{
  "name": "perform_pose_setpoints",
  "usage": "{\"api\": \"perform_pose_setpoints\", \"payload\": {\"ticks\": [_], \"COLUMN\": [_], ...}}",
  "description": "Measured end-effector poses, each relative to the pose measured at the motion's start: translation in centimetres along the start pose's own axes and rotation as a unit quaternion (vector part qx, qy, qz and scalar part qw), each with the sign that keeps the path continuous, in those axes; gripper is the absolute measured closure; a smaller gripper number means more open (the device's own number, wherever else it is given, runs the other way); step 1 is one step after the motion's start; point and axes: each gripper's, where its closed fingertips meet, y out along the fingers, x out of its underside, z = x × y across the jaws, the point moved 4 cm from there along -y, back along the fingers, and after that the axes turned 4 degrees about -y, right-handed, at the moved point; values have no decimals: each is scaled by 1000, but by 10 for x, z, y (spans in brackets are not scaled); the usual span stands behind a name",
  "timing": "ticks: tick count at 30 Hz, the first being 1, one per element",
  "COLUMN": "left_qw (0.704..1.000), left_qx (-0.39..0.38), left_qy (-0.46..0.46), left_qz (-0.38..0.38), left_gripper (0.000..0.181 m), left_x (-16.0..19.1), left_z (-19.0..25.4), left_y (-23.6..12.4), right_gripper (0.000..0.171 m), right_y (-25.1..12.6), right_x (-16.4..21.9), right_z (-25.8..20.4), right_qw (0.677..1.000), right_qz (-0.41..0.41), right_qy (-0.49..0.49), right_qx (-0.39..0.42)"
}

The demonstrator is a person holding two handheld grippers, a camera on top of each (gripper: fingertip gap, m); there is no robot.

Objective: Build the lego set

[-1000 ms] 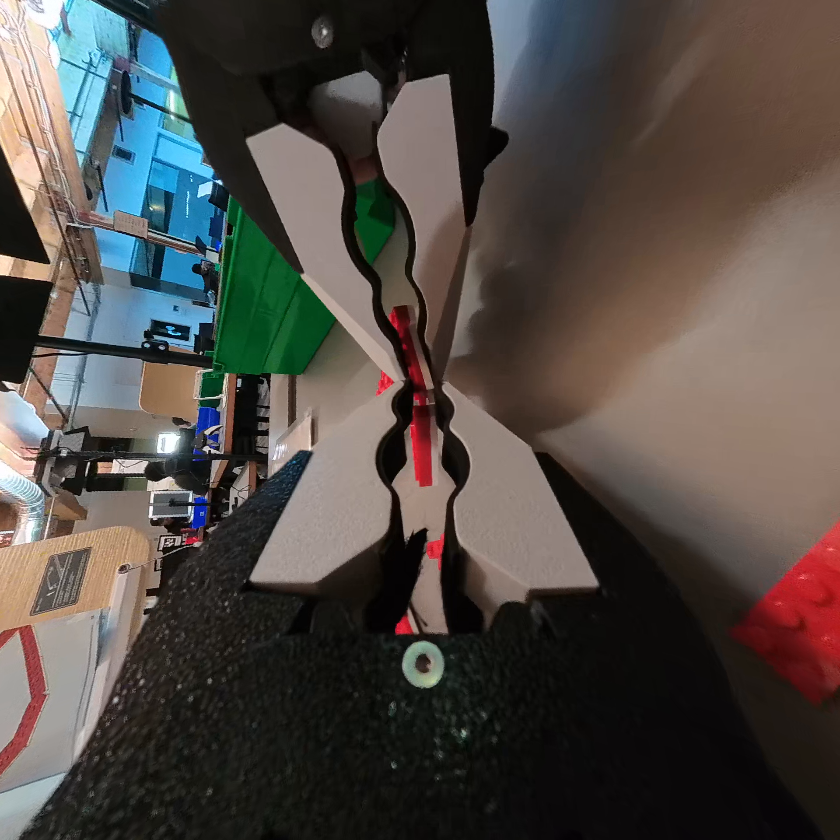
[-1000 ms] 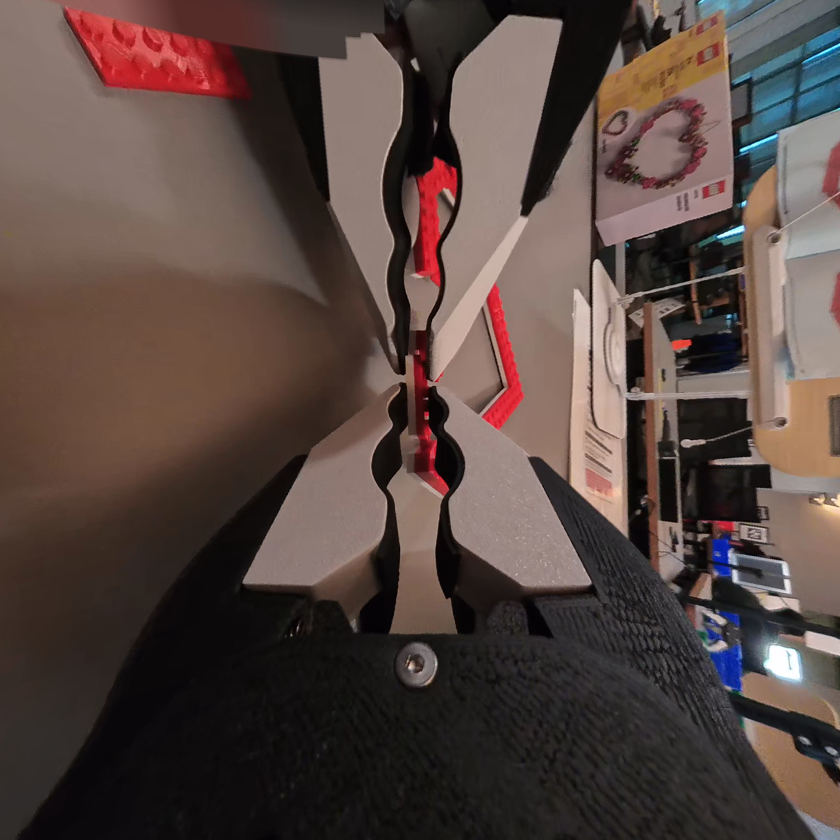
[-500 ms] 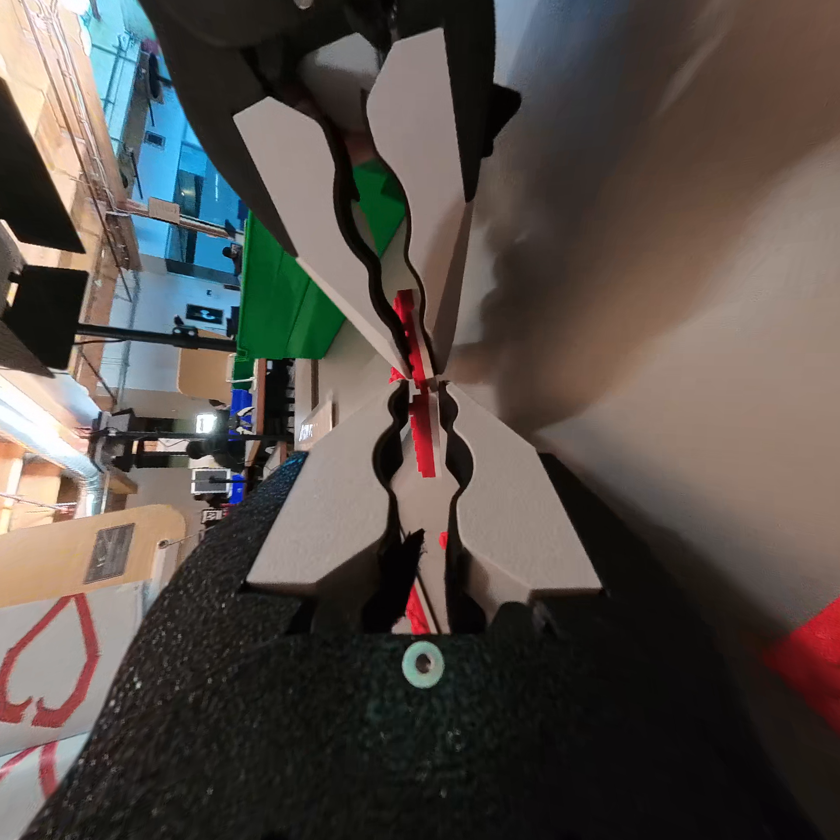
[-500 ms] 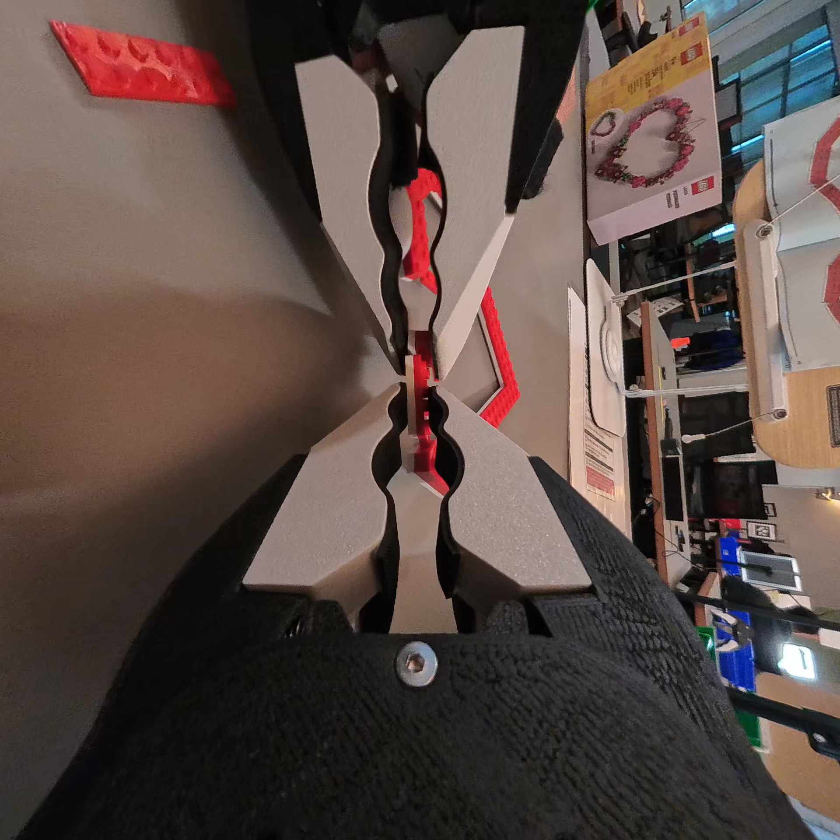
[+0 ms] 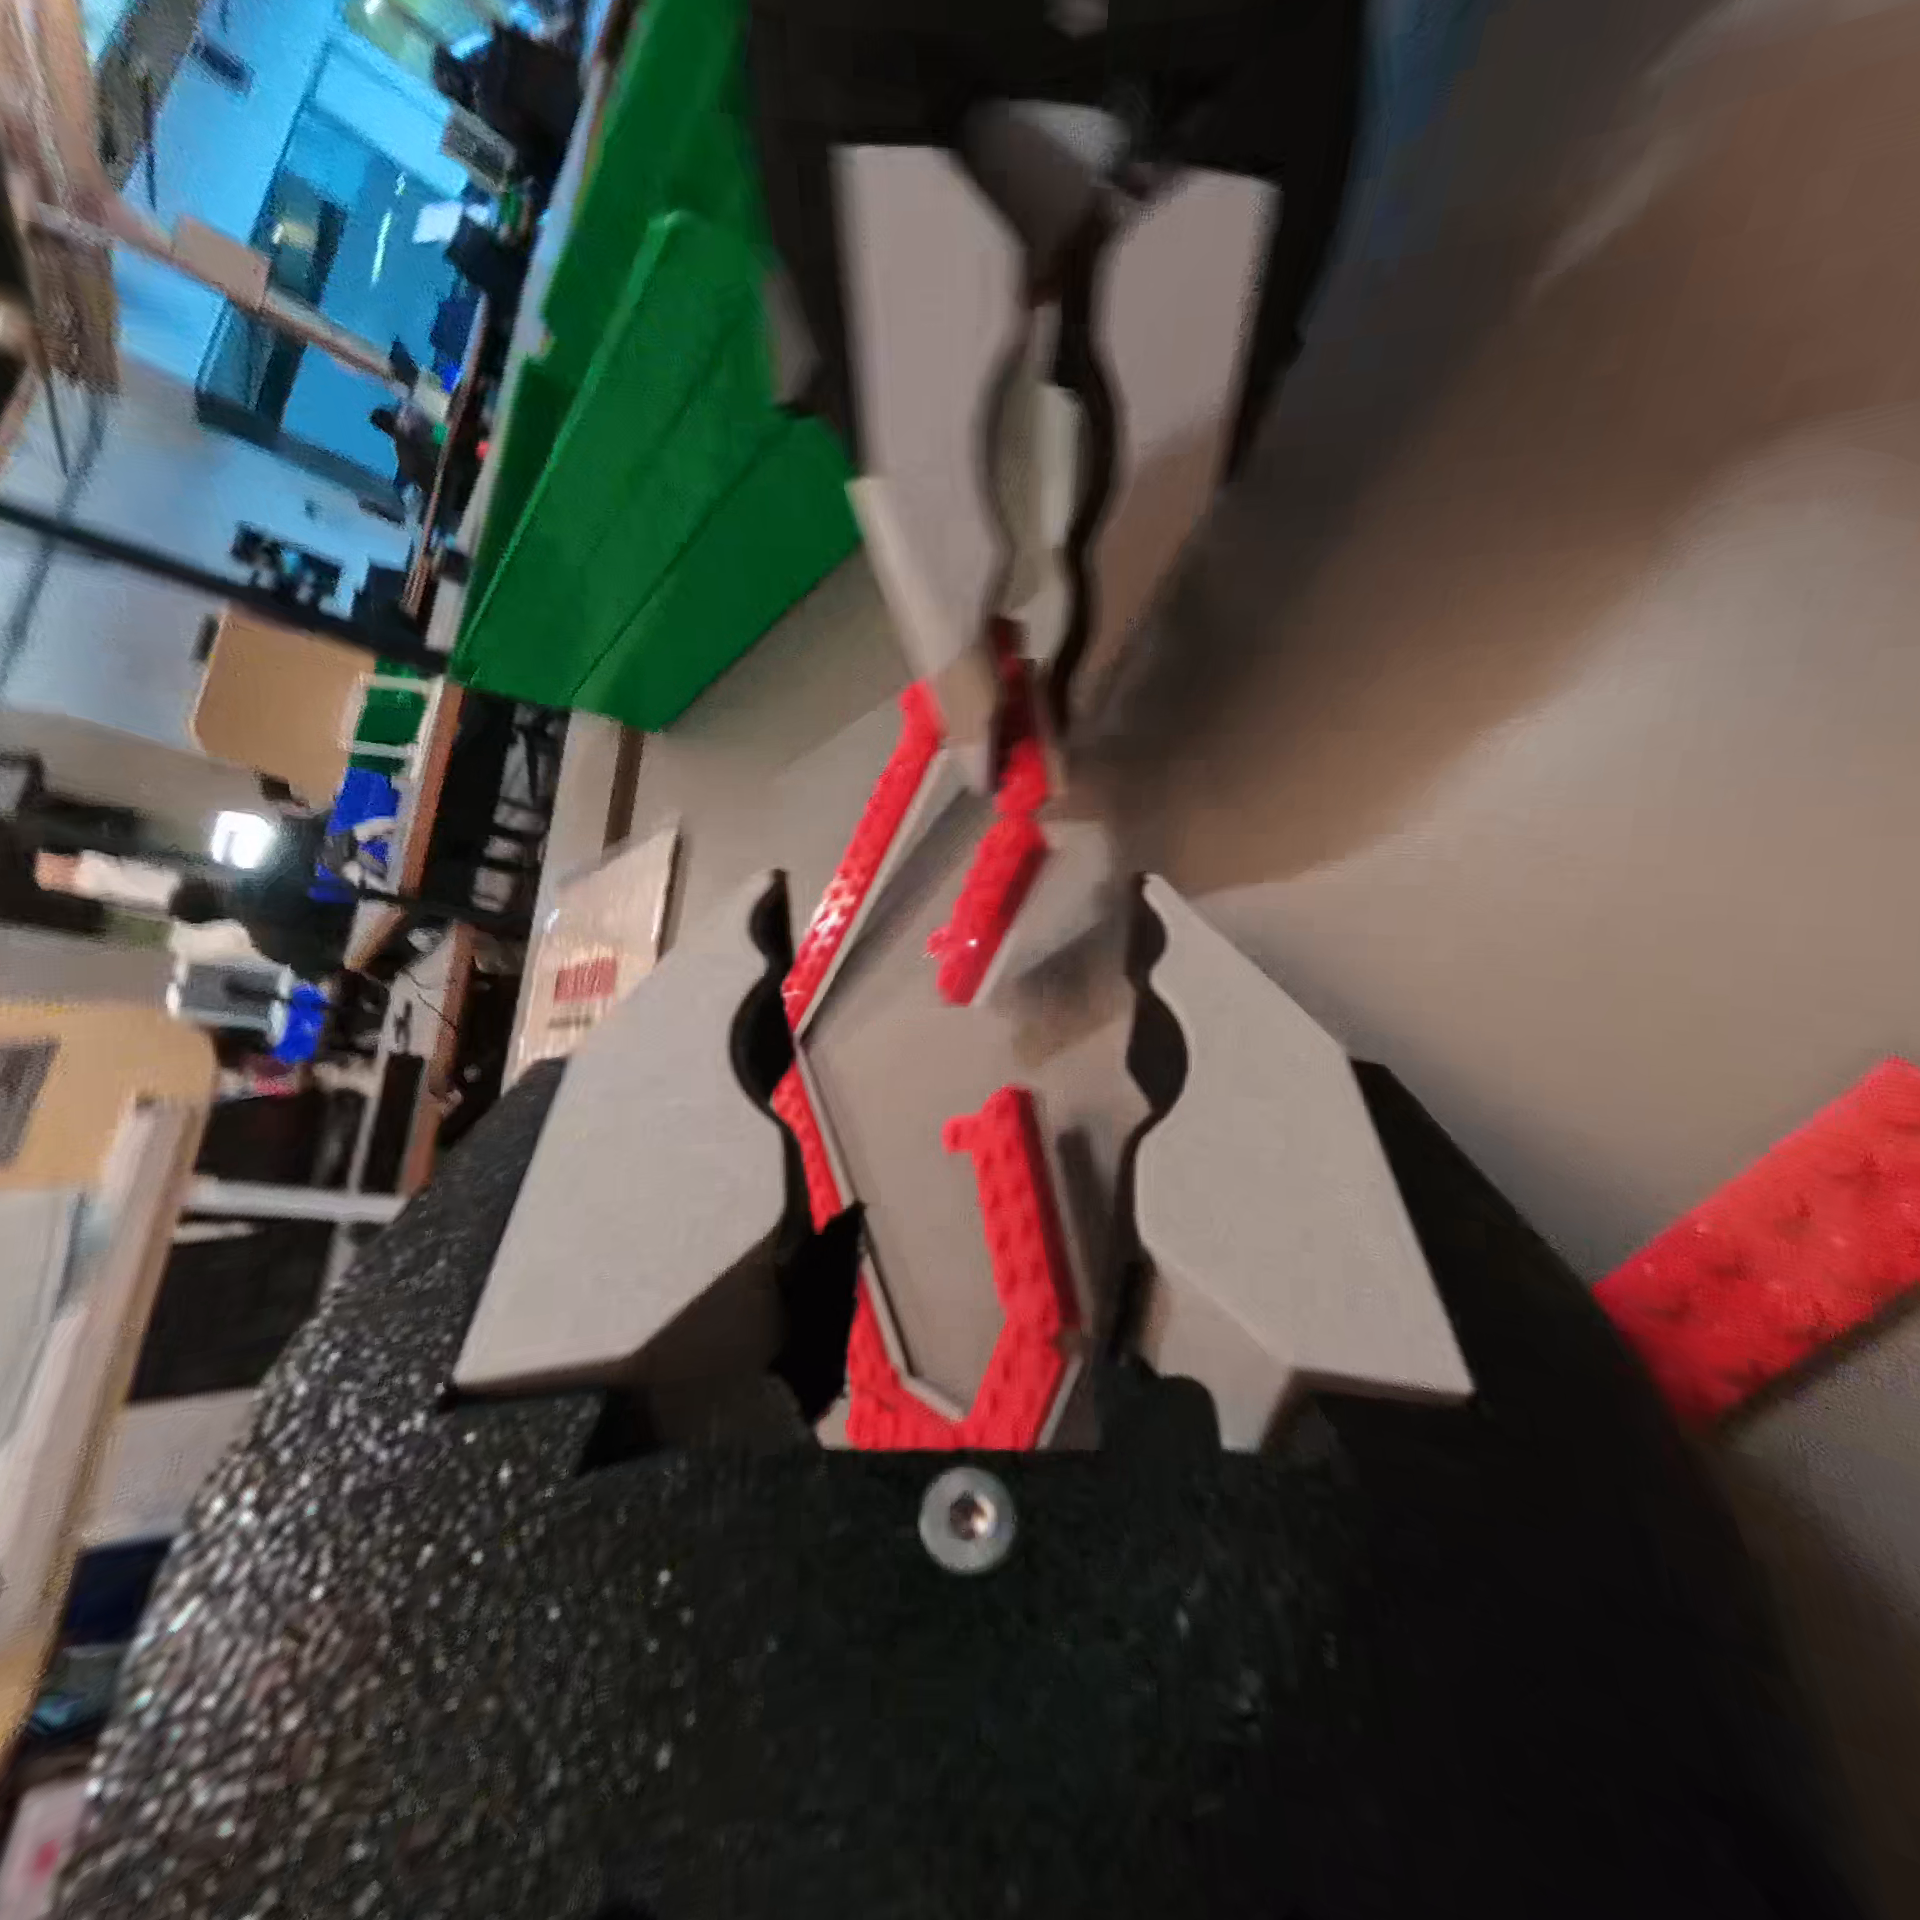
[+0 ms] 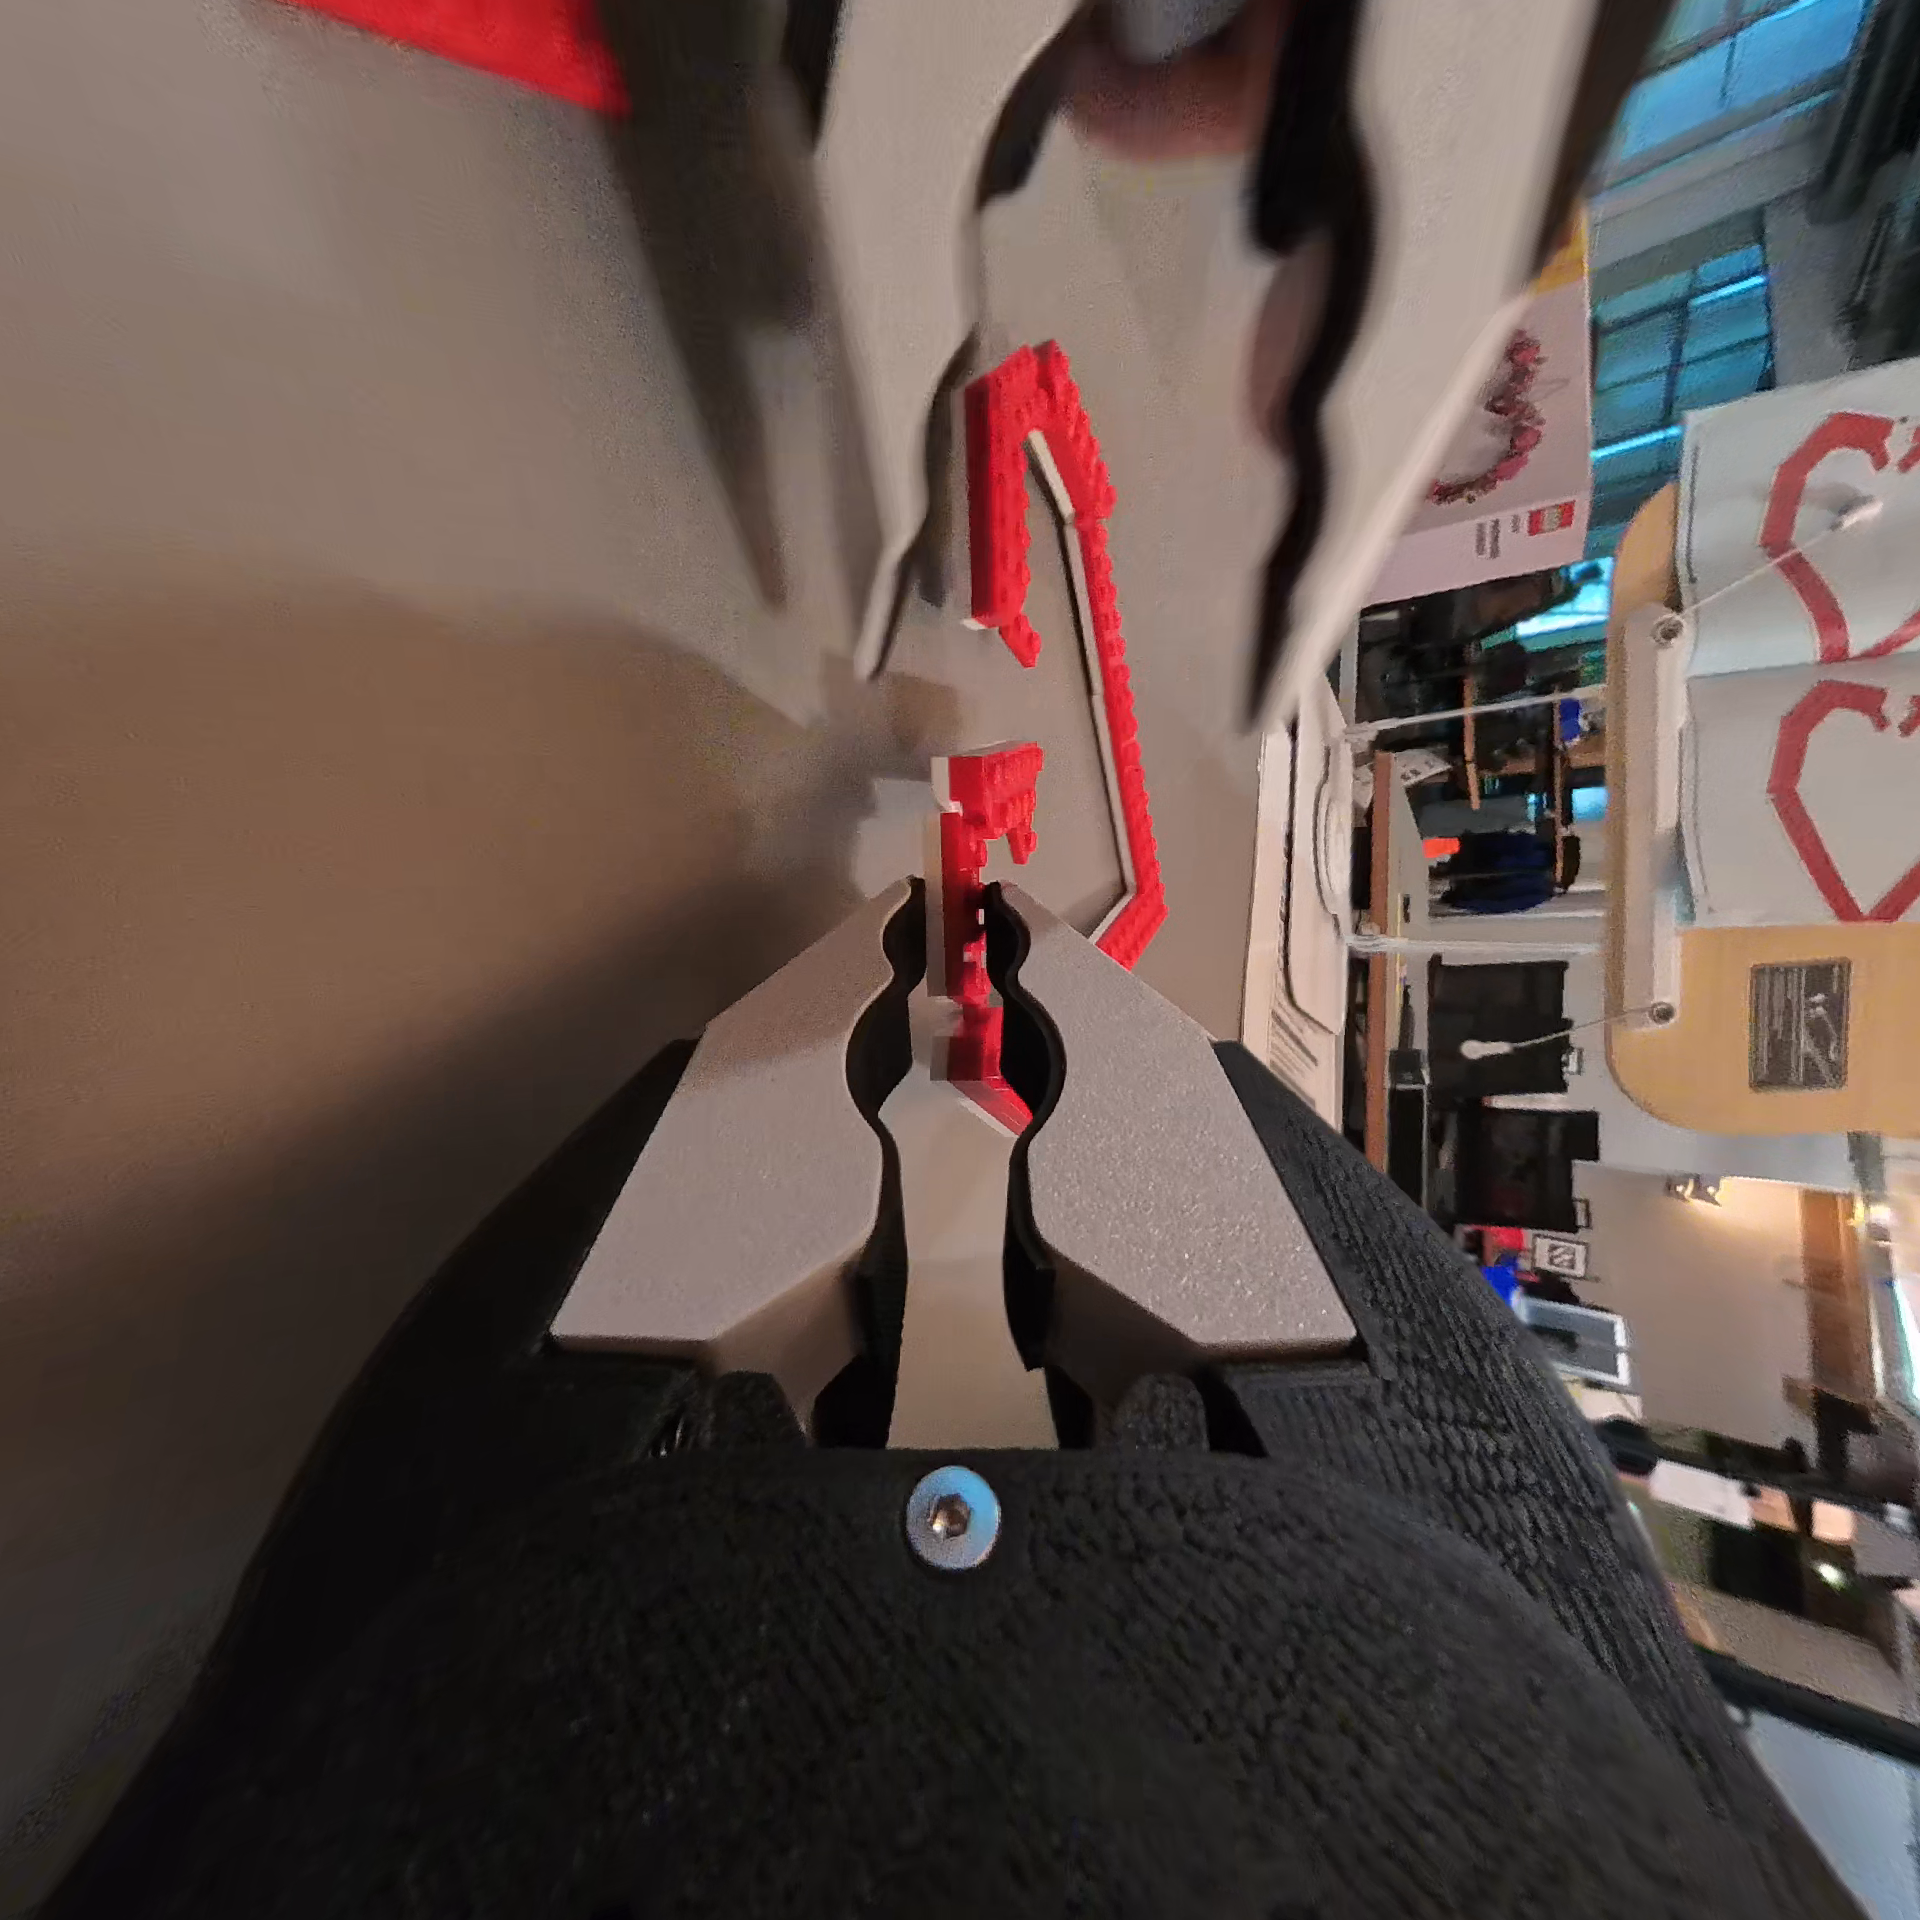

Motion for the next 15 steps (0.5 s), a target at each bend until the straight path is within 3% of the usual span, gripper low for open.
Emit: {"api": "perform_pose_setpoints", "payload": {"ticks": [2, 7, 10, 15], "left_qw": [998, 988, 985, 983], "left_qx": [-33, -127, -135, -111], "left_qy": [-47, -89, -103, -143], "left_qz": [13, 15, -7, -26], "left_gripper": [112, 118, 115, 105], "left_x": [6, 38, 54, 67], "left_z": [-18, -46, -48, -53], "left_y": [-18, -51, -57, -60], "right_gripper": [161, 160, 158, 138], "right_y": [2, 6, 5, 1], "right_x": [4, 6, 3, -1], "right_z": [-4, -11, -12, -5], "right_qw": [1000, 997, 996, 1000], "right_qz": [-3, -4, 3, -9], "right_qy": [-21, -82, -92, -26], "right_qx": [1, 10, 12, -8]}}
